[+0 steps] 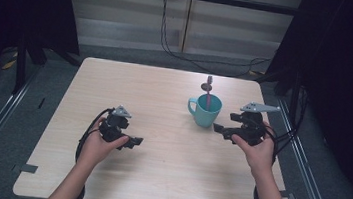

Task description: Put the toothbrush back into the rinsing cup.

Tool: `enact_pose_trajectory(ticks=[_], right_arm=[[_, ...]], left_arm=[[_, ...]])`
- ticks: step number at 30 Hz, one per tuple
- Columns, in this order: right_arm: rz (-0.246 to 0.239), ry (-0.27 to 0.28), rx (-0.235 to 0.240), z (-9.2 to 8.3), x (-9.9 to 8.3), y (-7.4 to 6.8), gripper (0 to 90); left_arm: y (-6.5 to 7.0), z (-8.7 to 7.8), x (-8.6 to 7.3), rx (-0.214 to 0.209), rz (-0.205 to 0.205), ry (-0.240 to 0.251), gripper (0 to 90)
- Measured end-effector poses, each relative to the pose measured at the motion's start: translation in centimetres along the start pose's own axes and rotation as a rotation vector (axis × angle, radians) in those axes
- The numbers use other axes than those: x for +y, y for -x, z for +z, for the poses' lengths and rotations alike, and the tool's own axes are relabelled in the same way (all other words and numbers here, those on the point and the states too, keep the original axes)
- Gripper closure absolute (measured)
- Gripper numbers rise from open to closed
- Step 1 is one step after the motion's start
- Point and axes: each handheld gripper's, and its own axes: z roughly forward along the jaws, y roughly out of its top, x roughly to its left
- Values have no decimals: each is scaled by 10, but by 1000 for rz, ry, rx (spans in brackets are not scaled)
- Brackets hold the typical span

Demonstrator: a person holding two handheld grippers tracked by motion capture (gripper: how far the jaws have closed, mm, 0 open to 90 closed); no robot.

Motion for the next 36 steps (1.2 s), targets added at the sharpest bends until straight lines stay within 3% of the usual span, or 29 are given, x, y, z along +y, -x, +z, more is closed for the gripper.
enact_pose_trajectory(ticks=[3,12,21,31,36], right_arm=[[4,9,7,-3,-7,0,160],[-20,-43,-1,-3,-32,-3,153],[12,-28,19,-2,-53,-1,149],[37,-48,5,-1,-79,3,149],[27,-67,-18,0,-91,3,149]], left_arm=[[-2,-2,-4,-9,-2,3,151],[-9,-8,-19,4,-3,-2,151],[-14,-11,-33,9,-1,-7,151],[-16,-8,-48,11,7,-20,151],[-15,-7,-54,16,28,-19,150]])
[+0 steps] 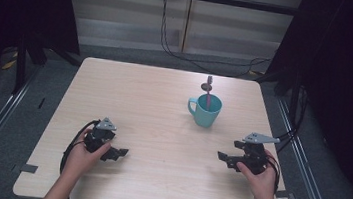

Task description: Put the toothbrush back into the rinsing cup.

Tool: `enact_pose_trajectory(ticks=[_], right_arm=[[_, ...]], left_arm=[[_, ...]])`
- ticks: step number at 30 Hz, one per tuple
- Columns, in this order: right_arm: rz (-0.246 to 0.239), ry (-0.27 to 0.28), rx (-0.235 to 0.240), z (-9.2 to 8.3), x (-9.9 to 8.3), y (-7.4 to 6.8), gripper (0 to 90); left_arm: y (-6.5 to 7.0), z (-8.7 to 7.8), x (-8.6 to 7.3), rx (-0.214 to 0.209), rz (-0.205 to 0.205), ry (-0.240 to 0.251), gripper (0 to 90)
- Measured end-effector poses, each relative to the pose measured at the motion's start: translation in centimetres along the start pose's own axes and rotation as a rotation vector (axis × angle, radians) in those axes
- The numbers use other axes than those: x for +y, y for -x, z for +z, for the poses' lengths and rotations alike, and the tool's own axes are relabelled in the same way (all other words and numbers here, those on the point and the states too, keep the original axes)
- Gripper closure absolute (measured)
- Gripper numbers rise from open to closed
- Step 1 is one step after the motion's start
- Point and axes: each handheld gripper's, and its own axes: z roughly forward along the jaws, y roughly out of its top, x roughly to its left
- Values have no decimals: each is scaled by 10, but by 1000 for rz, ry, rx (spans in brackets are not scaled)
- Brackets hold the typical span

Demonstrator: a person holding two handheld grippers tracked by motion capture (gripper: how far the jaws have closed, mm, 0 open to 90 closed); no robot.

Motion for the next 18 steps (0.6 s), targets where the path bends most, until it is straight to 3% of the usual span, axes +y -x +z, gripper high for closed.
enact_pose_trajectory(ticks=[2,6,18], right_arm=[[5,-5,-2,1,-5,0,149],[5,-19,-14,5,-14,0,149],[-36,-54,-34,14,-32,-2,146]], left_arm=[[0,0,0,-4,-1,5,150],[1,0,-2,14,35,1,150],[4,0,-9,33,86,37,144]])
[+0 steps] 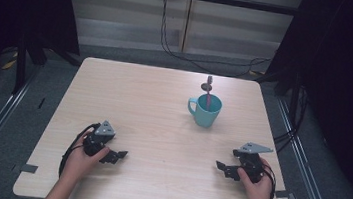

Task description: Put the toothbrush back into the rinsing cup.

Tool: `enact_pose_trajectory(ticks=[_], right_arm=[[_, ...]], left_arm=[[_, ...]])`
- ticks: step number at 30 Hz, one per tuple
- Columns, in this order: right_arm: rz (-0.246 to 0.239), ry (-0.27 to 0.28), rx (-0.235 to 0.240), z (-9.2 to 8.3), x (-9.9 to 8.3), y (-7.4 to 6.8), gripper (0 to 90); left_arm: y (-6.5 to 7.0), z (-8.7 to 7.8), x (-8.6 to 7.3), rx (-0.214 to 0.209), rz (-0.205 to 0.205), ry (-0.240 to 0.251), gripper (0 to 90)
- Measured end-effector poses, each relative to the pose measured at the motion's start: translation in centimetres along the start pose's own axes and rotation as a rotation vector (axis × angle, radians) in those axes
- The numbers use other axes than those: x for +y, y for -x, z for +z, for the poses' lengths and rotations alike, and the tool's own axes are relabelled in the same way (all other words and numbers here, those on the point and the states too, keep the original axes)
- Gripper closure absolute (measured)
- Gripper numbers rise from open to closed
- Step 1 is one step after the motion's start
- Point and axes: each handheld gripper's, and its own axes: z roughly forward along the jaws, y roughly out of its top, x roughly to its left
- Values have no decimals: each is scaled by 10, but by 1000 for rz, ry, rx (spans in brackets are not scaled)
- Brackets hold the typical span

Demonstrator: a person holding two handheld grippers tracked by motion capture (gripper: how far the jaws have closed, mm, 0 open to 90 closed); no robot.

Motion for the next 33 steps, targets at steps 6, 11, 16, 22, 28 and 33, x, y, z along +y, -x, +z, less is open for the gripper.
enact_pose_trajectory(ticks=[6,11,16,22,28,33], right_arm=[[5,-7,-4,2,-3,0,139],[-17,-13,-13,2,-4,-1,138],[-39,-23,-25,3,-4,-3,132],[-40,-22,-27,3,-4,-2,132],[-41,-21,-27,3,-4,-2,131],[-38,-22,-26,3,-4,-3,131]], left_arm=[[0,0,-2,4,9,10,136],[1,1,-3,3,4,21,133],[1,1,-5,5,14,32,106],[2,1,-5,7,11,33,105],[3,2,-5,-2,15,27,78],[3,2,-5,0,12,27,74]])
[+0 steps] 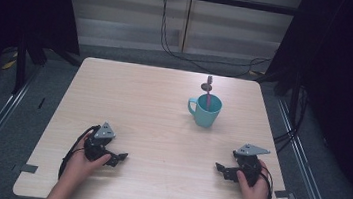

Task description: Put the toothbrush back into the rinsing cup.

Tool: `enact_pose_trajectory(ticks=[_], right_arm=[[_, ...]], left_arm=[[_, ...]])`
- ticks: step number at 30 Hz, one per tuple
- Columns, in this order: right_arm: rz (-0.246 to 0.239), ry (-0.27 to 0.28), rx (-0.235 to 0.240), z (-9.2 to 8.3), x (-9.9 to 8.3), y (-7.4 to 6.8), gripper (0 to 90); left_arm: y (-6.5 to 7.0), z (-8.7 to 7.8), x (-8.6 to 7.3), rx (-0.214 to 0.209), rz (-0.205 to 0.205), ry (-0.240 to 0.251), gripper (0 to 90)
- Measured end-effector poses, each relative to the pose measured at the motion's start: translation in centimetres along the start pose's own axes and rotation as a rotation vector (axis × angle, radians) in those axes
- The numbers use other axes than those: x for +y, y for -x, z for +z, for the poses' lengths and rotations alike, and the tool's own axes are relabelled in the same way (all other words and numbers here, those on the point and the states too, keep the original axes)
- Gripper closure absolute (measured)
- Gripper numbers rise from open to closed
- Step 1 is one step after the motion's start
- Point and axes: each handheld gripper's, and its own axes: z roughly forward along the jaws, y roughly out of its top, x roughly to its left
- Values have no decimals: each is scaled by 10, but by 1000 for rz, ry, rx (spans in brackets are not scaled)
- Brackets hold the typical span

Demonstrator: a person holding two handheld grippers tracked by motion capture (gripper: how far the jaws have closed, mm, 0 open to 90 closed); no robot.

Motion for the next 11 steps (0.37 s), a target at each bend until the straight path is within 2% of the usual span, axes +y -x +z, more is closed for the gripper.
enact_pose_trajectory(ticks=[11], right_arm=[[-3,1,-2,0,0,0,131]], left_arm=[[0,0,0,9,-2,2,71]])
